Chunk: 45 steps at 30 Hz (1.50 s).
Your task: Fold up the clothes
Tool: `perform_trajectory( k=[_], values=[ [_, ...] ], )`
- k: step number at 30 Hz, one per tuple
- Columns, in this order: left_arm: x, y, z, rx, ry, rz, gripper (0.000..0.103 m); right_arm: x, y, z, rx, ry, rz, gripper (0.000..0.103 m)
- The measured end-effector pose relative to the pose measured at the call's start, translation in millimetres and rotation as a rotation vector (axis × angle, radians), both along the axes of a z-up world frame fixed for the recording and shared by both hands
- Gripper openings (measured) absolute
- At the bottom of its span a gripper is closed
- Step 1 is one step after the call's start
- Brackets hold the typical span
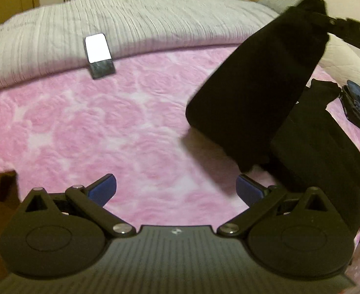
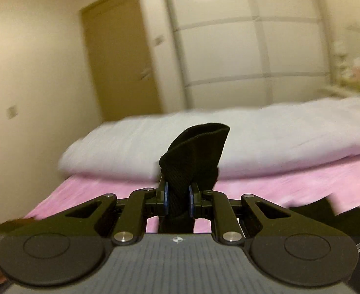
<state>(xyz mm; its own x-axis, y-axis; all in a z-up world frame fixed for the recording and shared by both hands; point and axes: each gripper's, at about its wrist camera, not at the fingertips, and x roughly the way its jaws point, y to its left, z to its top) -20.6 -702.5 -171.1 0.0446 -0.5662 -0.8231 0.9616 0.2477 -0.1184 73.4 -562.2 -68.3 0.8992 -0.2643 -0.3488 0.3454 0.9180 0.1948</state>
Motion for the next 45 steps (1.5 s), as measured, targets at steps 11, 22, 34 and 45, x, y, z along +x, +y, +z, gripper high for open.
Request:
perform_trajectory(
  k=[11, 22, 34, 45],
  values=[
    [-54.5, -89.6, -72.9, 0.087, -0.008, -0.077, 0.102, -78.2, -183.9, -150.8, 0.249, 0.228, -0.249, 0.015],
    [-55.3, -126.6, -99.2, -0.002, 0.056, -0.217, 0.102, -80.7, -167.6, -107.2, 0.144, 0.166, -0.287, 0.015],
    [-94.9, -121.5, -124.1, 0.038, -0.151, -0.274, 0.102, -68.7, -169.6, -155.5, 0.269, 0.263, -0.293, 0.015],
    [-94.4, -86.9, -158.9, 0.093, -0.645, 0.180, 0.103, -87.6, -205.8, -157.8, 0.306, 0.237, -0.149, 0.015]
  ],
)
